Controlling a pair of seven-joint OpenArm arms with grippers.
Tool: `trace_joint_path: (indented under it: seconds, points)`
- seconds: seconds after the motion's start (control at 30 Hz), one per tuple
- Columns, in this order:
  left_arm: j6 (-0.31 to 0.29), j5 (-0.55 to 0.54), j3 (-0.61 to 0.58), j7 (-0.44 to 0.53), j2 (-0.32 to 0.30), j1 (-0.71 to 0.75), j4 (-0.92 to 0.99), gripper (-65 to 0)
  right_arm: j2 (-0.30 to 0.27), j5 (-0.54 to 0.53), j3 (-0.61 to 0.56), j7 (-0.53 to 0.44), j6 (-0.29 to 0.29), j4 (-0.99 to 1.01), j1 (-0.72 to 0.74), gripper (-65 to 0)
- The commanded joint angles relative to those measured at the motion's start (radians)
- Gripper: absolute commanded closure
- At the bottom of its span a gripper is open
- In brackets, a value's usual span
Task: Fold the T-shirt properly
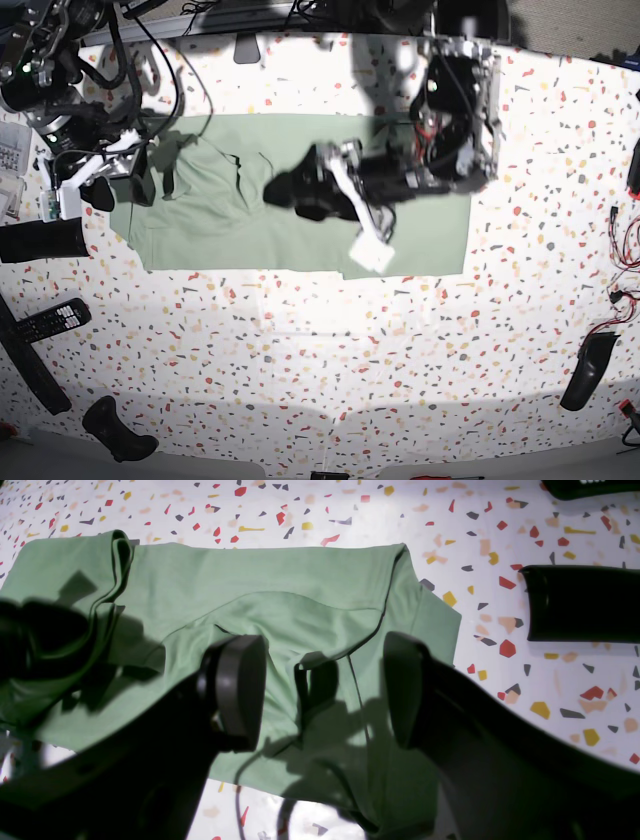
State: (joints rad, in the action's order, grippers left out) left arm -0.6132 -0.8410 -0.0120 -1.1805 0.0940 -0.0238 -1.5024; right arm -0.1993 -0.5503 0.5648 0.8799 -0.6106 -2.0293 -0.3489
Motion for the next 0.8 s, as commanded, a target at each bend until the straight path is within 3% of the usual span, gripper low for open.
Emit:
trace_joint_path:
  seconds: [0.0, 0.17, 0.37, 0.4, 0.5, 0.77]
  points:
    - [0.002, -0.031, -0.002, -0.017, 0.001, -0.028, -0.018, -39.3, -0.011, -0.010, 0.005, -0.026, -0.012, -0.020, 0.005, -36.1]
    - [0.015, -0.030, -0.002, -0.153, -0.031, -0.108, -0.024, -39.3, -0.011, -0.011, 0.005, -0.027, -0.012, -0.020, 0.005, -36.1]
    - [0.016, 0.018, -0.002, -0.140, -0.110, -0.134, -0.024, -39.3, -0.011, 0.000, 0.005, -0.027, -0.011, -0.020, 0.005, -36.1]
    - [0.015, 0.035, -0.002, -0.135, -0.122, -0.134, -0.024, -39.3, -0.011, 0.009, 0.005, -0.027, 0.010, -0.020, 0.005, -36.1]
    - [0.017, 0.066, -0.002, -0.120, -0.151, -0.134, -0.024, -39.3, -0.011, 0.108, 0.005, -0.027, 0.164, -0.020, 0.014, -36.1]
    - [0.019, 0.066, -0.002, -0.092, -0.153, -0.126, -0.024, -39.3, -0.011, 0.243, 0.005, -0.023, 0.174, -0.020, 0.067, -36.2]
